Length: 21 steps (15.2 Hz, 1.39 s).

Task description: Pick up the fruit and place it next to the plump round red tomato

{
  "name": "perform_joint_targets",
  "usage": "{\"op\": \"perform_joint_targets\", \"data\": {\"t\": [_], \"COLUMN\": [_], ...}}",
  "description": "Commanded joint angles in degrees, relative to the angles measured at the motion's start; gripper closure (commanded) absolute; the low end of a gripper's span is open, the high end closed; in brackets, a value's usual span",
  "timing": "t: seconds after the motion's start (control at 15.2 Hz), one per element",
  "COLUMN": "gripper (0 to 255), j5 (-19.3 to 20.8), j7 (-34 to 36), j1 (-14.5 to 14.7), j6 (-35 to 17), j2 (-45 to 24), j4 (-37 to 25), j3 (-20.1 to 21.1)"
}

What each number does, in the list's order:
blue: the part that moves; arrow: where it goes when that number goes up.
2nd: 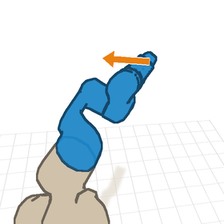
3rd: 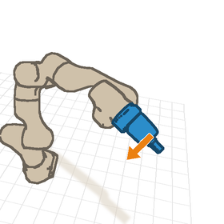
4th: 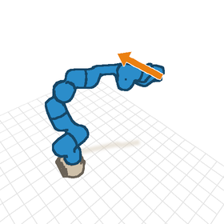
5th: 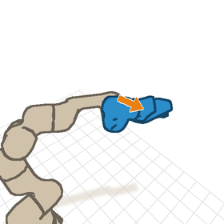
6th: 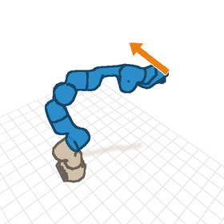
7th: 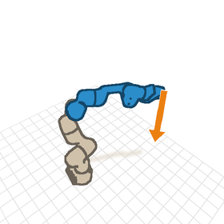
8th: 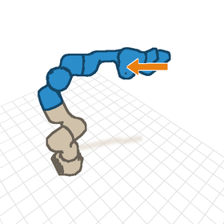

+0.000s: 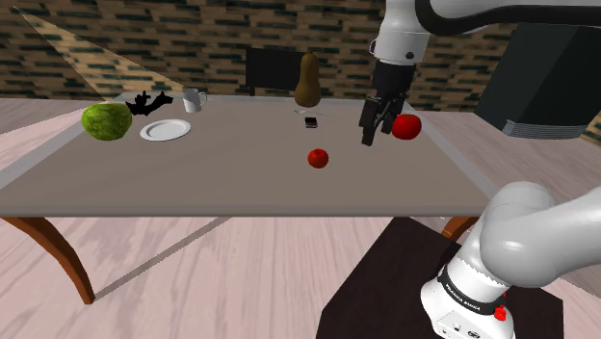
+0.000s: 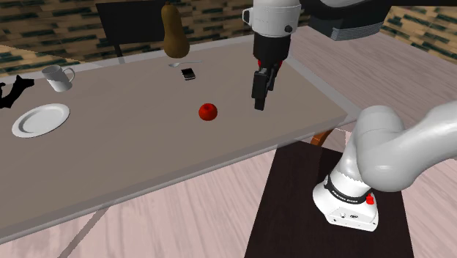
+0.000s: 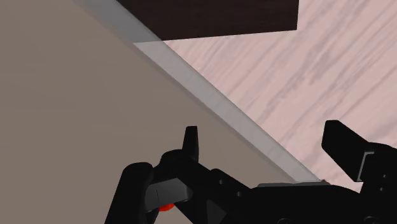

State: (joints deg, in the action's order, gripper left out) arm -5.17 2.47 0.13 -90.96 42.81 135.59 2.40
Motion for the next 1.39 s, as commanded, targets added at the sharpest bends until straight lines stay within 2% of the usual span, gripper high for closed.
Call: {"op": "perform_joint_targets", "data": {"t": [0.0,0.66,1.32], "gripper": [0,0,0], "j5": [0.0,6.88,13.8], "j7": [0.0,-5.37,-8.31], "j1": [0.0,-2.07,-3.68], "j6": [0.0,-9.49,-13.94], "j2": [0.0,-22.15,-45.37], "j4": [0.0,-6.93,-20.6], "j3": [0.0,-1.39,-2.43]}}
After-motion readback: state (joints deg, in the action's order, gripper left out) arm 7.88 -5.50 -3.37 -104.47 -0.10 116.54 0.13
